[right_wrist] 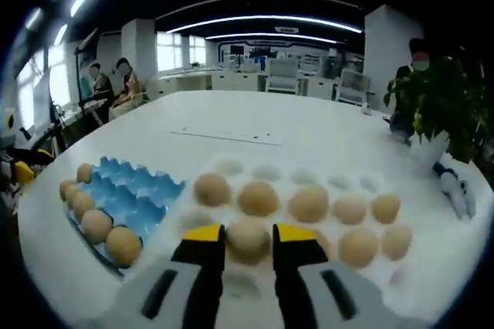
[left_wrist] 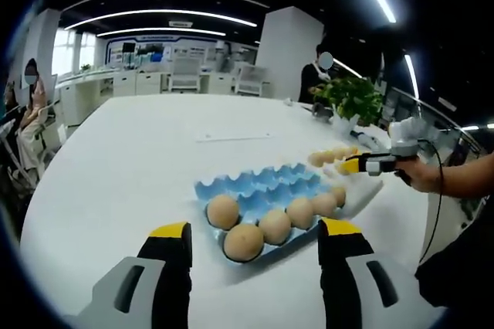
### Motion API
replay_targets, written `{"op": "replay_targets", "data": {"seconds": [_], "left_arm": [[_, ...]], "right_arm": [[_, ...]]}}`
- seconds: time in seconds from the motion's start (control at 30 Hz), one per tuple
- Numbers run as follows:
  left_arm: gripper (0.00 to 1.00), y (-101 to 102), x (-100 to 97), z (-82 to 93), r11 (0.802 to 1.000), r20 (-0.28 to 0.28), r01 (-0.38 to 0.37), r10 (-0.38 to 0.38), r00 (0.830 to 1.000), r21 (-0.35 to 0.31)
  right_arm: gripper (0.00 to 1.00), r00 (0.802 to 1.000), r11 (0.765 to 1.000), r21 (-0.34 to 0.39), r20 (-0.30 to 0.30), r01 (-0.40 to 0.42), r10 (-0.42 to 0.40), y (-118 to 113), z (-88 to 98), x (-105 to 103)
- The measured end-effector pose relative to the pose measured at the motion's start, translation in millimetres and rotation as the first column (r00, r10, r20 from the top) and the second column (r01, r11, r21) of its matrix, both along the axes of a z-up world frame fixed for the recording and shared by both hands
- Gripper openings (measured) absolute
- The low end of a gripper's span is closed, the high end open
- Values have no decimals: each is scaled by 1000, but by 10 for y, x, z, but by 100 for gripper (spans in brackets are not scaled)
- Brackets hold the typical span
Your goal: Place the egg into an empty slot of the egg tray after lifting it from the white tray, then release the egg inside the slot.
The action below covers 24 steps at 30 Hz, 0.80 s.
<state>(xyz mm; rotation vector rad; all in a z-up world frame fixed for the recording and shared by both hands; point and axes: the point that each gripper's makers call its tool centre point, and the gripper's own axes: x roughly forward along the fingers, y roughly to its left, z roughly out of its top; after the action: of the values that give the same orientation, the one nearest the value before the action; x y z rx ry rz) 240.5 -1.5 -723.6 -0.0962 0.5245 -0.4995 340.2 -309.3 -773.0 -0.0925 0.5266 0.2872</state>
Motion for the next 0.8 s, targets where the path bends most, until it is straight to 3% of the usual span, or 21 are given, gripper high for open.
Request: {"op": "replay_targets", "data": {"seconds": [0.1,0.17,0.57,0.8], "left_arm": [[65,5,-3,-1,1000,-1,0,0,1000,3],[65,7,-1,-2,1000,-2,-1,1,1000,2],[65,-6,18,4,1000,0,2,-2,1000,0],[65,19,16,-3,1000,-1,-5,5,1000,1]], "right_arm": [[26,999,999,-34,-16,-31,31,38,-71,12],[26,997,991,-110,-4,-78,78,45,-91,23],[24,997,993,-82,-15,-82,81,39,-57,6],[24,997,997,-42,9,-72,72,67,81,-33]]}}
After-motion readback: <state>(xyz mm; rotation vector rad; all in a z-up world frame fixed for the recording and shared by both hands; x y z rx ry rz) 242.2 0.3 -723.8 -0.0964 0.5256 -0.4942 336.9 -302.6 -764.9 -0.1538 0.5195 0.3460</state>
